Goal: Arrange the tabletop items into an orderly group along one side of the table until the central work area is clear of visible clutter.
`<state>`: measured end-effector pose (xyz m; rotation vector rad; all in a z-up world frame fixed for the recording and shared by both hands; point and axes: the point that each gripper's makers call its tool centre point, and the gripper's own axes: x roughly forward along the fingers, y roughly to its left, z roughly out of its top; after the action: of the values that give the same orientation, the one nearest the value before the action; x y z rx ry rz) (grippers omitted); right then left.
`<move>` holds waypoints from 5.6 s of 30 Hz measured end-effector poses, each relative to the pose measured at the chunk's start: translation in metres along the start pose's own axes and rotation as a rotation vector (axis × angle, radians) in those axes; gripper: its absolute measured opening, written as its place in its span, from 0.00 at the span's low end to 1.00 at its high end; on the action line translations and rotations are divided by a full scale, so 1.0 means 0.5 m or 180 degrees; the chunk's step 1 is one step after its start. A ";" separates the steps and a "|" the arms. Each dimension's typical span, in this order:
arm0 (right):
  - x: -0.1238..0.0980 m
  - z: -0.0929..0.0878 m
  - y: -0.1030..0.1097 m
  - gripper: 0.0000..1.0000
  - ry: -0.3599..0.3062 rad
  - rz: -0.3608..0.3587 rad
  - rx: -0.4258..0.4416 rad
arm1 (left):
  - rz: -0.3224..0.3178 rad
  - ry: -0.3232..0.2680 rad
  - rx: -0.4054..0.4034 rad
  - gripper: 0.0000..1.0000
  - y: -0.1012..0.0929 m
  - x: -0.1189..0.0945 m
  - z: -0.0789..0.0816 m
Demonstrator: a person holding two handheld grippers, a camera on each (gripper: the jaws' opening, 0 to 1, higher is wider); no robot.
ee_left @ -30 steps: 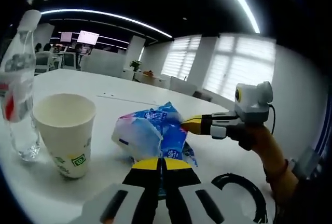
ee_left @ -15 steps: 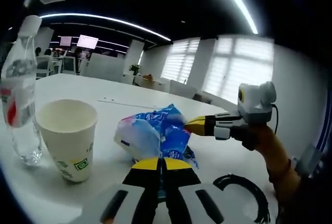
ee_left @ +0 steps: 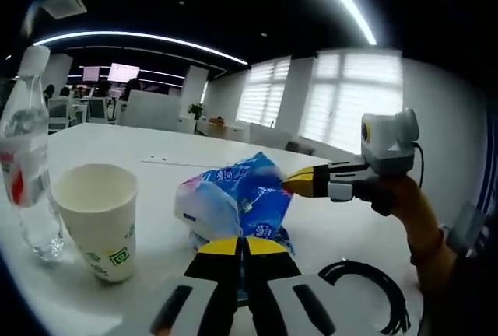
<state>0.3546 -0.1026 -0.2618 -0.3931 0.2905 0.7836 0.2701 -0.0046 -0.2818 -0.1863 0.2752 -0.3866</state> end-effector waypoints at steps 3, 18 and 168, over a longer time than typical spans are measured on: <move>-0.011 0.010 0.000 0.00 -0.0047 -0.0011 0.0067 | -0.0008 -0.0014 0.0029 0.00 0.000 -0.002 0.003; -0.053 0.027 0.006 0.00 -0.0159 -0.0071 0.0177 | -0.0056 -0.0092 0.0137 0.00 -0.006 -0.013 0.019; -0.276 -0.124 -0.147 0.00 0.0059 -0.0846 0.0837 | -0.0873 0.0015 0.0325 0.00 -0.233 0.123 0.020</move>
<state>0.3083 -0.2633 -0.2452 -0.1855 0.3462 0.4734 0.2877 -0.1336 -0.2598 -0.1229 0.2342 -0.6716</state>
